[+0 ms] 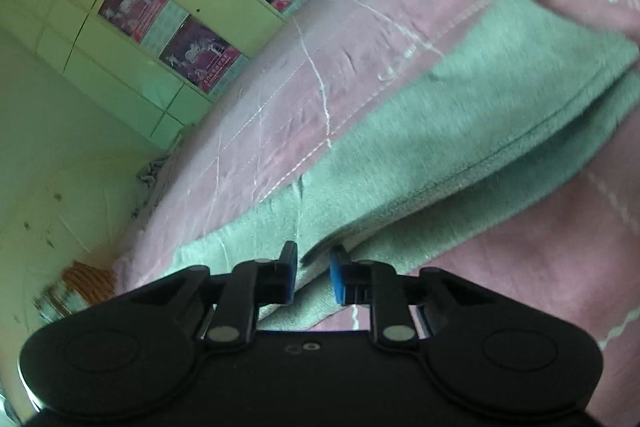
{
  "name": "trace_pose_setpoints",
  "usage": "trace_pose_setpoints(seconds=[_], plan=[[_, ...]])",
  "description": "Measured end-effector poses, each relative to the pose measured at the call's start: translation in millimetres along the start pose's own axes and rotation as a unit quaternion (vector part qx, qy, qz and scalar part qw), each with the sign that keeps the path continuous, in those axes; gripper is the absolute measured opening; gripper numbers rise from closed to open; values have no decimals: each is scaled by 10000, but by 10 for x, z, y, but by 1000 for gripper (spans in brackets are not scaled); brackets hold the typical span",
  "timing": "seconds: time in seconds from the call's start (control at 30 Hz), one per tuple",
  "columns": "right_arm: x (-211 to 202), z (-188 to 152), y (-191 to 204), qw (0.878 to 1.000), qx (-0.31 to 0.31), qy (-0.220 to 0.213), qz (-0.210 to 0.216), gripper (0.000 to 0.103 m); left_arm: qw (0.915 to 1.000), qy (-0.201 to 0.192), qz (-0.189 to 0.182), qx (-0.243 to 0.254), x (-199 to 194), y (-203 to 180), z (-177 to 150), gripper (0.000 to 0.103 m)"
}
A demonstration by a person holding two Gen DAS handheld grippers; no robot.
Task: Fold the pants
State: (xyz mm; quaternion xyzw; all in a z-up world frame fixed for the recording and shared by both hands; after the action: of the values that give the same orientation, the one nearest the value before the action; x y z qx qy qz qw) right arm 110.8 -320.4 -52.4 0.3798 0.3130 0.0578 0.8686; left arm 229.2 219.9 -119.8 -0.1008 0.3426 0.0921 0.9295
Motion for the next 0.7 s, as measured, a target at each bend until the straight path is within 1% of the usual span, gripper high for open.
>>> trace_pose_setpoints(seconds=[0.03, 0.07, 0.1, 0.13, 0.17, 0.2, 0.23, 0.27, 0.3, 0.37, 0.43, 0.47, 0.5, 0.57, 0.6, 0.63, 0.67, 0.7], plan=[[14, 9, -21, 10000, 46, -26, -28, 26, 10000, -3, 0, 18, 8, -3, -11, 65], [56, 42, -89, 9998, 110, -46, -161, 39, 10000, -3, 15, 43, 16, -11, -19, 66], [99, 107, -197, 9989, 185, -103, -415, 48, 10000, -6, 28, 62, 16, -22, -22, 67], [123, 183, -298, 9976, 311, -175, -586, 47, 10000, -2, 24, 85, 17, -38, -23, 70], [162, 291, -423, 9952, 635, -257, -694, 40, 9999, 7, 20, 117, 23, -54, -24, 72], [201, 379, -470, 9935, 825, -293, -731, 21, 9999, 18, 27, 158, 30, -68, -26, 74], [262, 474, -434, 9938, 687, -303, -823, 10, 9998, 28, 33, 192, 36, -77, -25, 75], [317, 573, -342, 9947, 378, -313, -907, 8, 9997, 36, 40, 222, 39, -87, -26, 75], [354, 675, -206, 9956, 171, -347, -854, 8, 9997, 35, 44, 233, 38, -90, -27, 76], [291, 937, 174, 9962, -232, -738, -399, 7, 9998, 17, 22, 219, 31, -79, -29, 76], [102, 1123, 477, 9919, -528, -1152, 49, 7, 9998, -3, -8, 196, 23, -70, -33, 76], [27, 1152, 526, 9904, -525, -1269, 180, 7, 9998, -16, -22, 186, 22, -67, -34, 76], [-38, 1138, 505, 9897, -503, -1329, 171, 7, 9998, -26, -32, 175, 22, -63, -37, 76], [-52, 957, 263, 9907, -559, -1237, -117, 8, 9998, -35, -37, 187, 23, -65, -42, 76], [9, 826, 103, 9922, -515, -1100, -286, 11, 9998, -27, -39, 214, 26, -70, -45, 76], [136, 656, -149, 9945, -414, -739, -624, 13, 9997, -10, -45, 244, 28, -72, -45, 76], [248, 478, -410, 9959, -167, -266, -850, 12, 9996, 6, -57, 264, 24, -78, -43, 76], [249, 388, -574, 9974, 202, -151, -680, 15, 9996, 20, -79, 274, 21, -77, -41, 76]])
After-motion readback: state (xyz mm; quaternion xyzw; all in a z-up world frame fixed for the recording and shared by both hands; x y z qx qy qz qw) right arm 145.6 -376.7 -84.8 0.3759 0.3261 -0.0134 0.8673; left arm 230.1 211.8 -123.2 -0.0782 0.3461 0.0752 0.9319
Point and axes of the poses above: each gripper's, at about its wrist camera, not at the fingertips, and x roughly the way its jaws point, y to its left, z to its top, the point moved 10 cm from there along x, roughly the way its jaws point, and after that the axes turned 1 degree about -z, right-handed, at the moved point
